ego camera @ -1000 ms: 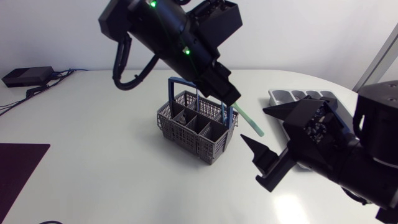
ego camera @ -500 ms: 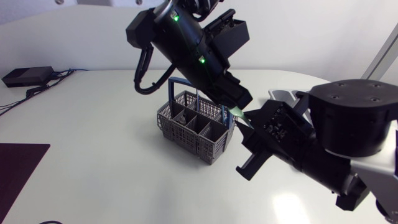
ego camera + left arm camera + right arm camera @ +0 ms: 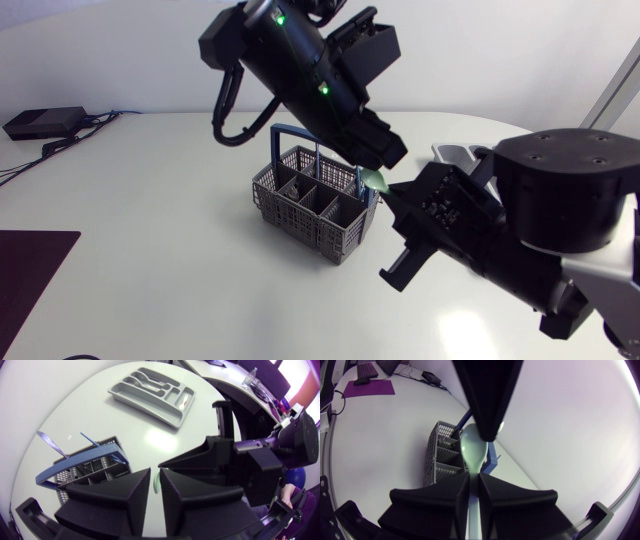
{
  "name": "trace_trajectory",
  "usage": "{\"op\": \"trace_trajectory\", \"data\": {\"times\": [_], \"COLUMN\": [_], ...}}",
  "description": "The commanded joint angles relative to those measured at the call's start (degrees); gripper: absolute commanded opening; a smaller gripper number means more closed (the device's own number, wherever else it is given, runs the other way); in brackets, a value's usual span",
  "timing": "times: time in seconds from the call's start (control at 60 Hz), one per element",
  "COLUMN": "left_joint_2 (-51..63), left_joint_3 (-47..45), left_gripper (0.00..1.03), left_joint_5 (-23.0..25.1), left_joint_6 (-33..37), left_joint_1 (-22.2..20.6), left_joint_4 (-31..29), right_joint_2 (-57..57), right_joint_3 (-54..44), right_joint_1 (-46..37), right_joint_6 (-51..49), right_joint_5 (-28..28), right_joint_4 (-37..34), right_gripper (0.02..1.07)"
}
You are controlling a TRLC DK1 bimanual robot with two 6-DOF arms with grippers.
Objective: Unload the cutlery basket into the drawer organizer.
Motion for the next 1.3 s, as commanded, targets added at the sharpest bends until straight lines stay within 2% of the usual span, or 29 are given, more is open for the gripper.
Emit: {"op": "trace_trajectory", "data": {"times": [0.0, 0.05, 0.083, 0.183, 0.35, 0.5, 0.633, 0.8, 0.883, 1.183, 1.283], "left_joint_2": [0.2, 0.1, -0.2, -1.7, -2.8, -4.6, -7.9, -10.5, -10.8, -11.0, -11.0], "left_joint_3": [4.2, 5.4, 6.2, 7.6, 9.2, 5.8, -0.9, -9.5, -12.3, -17.8, -19.0], "left_gripper": [0.57, 0.74, 0.80, 0.89, 0.89, 0.89, 0.89, 0.89, 0.89, 0.89, 0.89], "left_joint_5": [0.7, 0.9, 0.9, 0.8, 0.8, 0.2, -3.1, -4.8, -6.0, -6.1, -6.2], "left_joint_6": [-1.9, -2.3, -2.9, -3.2, -0.3, 6.3, 13.6, 17.2, 17.8, 19.7, 20.6], "left_joint_1": [1.5, 2.4, 3.1, 5.3, 9.6, 13.2, 13.6, 13.9, 14.0, 15.1, 15.4], "left_joint_4": [0.6, 1.6, 2.9, 6.4, 5.4, 3.8, 3.9, 4.9, 5.2, 7.1, 7.5], "right_joint_2": [0.3, 0.2, 0.0, -1.3, -4.9, -8.2, -8.8, -7.0, -2.9, 14.7, 22.3], "right_joint_3": [-0.4, -0.6, -0.6, -1.1, -2.2, -2.8, -3.3, -4.4, -4.4, -0.3, 3.3], "right_joint_1": [0.9, 1.0, 1.0, 0.9, -3.1, -14.7, -28.1, -44.5, -51.3, -70.2, -75.5], "right_joint_6": [-0.4, -0.4, -0.3, -0.3, -1.1, -3.8, -9.0, -20.1, -25.3, -44.0, -52.0], "right_joint_5": [-0.4, -0.5, -0.7, -1.4, -6.2, -18.7, -30.9, -44.1, -48.7, -58.3, -59.2], "right_joint_4": [-0.8, -1.0, -1.6, -3.0, -7.2, -11.4, -14.2, -16.6, -17.0, -17.1, -17.2], "right_gripper": [0.07, 0.07, 0.07, 0.07, 0.07, 0.07, 0.07, 0.07, 0.07, 0.07, 0.07]}}
